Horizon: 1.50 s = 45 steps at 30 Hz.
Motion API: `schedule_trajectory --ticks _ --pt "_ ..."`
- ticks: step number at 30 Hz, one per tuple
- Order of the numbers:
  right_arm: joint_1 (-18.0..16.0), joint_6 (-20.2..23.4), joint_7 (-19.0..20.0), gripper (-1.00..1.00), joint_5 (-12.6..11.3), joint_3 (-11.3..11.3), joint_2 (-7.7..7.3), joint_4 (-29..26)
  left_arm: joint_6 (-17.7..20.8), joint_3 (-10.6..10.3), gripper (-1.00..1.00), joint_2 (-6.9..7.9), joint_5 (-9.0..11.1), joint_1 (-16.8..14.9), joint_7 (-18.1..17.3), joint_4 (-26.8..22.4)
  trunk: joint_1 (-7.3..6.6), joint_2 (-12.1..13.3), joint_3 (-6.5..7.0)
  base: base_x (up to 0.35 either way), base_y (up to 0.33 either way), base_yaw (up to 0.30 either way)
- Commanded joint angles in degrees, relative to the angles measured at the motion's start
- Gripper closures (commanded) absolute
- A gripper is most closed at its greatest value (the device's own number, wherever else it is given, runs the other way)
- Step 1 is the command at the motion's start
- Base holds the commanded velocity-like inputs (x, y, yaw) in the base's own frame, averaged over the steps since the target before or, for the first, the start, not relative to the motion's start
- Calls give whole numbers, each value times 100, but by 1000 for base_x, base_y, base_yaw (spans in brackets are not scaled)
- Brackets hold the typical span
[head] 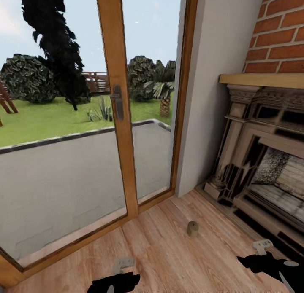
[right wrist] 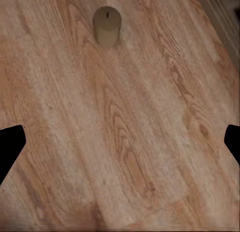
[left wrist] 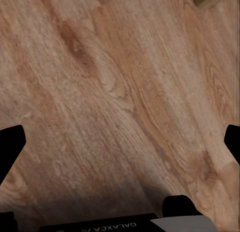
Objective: Place each of the two pumpkins and all three candles from the living room inside a cabinet in the living room (use any cabinet), then make sure every cabinet is closed, and position the cauldron so it is next to a table in the living room.
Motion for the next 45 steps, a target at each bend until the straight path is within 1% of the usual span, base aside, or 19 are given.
schedule_trajectory --ticks 1,2,3,5,7,9,11,18,21,22,25,27,33,37,45 --pt "-4 38 26 -100 -2 -13 1 -5 32 1 -100 -1 31 -1 12 -11 0 -4 -14 -11 -335 -180" --pt "-5 44 25 -100 -2 -22 1 -5 32 1 -100 -1 28 -1 12 -11 0 -4 -22 -7 -338 -181" --pt "-6 61 24 -100 -4 -80 1 -5 32 1 -100 -2 26 -1 14 -11 0 -4 -30 -3 -341 -186" --pt "-6 76 23 -100 -12 -210 6 -16 32 1 -100 -2 27 -1 16 -11 0 -4 -44 -2 -342 -206" --pt "0 123 23 -100 -6 -394 16 -208 32 1 -100 -1 30 -1 16 -11 0 -4 -52 -1 -327 -236" --pt "6 437 12 -100 -3 -489 18 -403 32 5 -100 8 35 -1 17 -7 0 -4 -55 0 -175 -260" --pt "9 586 4 -100 -3 -521 18 -475 34 9 -100 11 40 -1 17 -5 0 -4 -53 0 -90 -269" --pt "11 720 -10 -100 3 -549 26 -588 63 35 -100 25 68 -5 14 -3 0 -4 -25 0 -31 -268" --pt "11 732 -11 -100 7 -552 27 -621 81 53 -100 36 139 -7 11 -2 0 -4 -7 0 -8 -240" --pt "12 730 -12 -100 7 -553 24 -634 88 56 -100 44 192 -8 10 -6 0 -4 0 0 -4 -224" --pt "15 692 -13 -100 9 -555 23 -659 102 40 -100 61 251 -10 5 -17 0 -4 22 0 -2 -212" --pt "15 684 -13 -100 13 -555 20 -662 103 68 -100 76 283 -10 -1 -10 0 -4 38 0 0 -197" --pt "16 668 -16 -100 22 -555 26 -664 102 79 -100 84 299 -10 -1 -2 0 -4 84 0 0 -192" --pt "19 663 -20 -100 23 -555 27 -663 91 48 -100 85 299 -10 3 4 0 -4 117 0 0 -181" --pt "20 660 -22 -100 24 -555 27 -664 44 19 -100 85 240 -10 35 7 0 -4 182 0 -7 -174"
